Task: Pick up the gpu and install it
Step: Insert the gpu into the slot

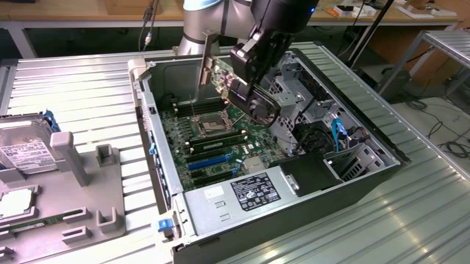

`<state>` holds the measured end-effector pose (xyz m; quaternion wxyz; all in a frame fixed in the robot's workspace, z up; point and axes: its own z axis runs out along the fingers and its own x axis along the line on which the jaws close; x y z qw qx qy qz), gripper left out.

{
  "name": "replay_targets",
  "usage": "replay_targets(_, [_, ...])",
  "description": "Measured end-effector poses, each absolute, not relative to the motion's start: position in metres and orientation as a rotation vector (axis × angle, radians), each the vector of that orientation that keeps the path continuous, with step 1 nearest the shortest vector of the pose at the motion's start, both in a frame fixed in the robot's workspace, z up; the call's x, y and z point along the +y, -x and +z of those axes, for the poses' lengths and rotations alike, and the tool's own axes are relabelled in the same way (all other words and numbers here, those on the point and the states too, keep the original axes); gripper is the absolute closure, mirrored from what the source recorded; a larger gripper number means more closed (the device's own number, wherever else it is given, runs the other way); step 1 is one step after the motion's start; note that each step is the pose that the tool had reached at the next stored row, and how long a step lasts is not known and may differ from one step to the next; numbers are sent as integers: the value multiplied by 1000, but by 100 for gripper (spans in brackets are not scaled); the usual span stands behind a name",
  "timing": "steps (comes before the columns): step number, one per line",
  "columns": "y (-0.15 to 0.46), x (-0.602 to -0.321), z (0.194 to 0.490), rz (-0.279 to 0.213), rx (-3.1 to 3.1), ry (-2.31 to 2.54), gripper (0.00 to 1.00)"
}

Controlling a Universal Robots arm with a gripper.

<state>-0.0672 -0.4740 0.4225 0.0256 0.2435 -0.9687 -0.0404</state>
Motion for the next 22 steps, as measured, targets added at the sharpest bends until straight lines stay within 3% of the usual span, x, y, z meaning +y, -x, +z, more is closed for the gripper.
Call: replay_targets(22, [66,-474,423,-152,-2829,-1222,73])
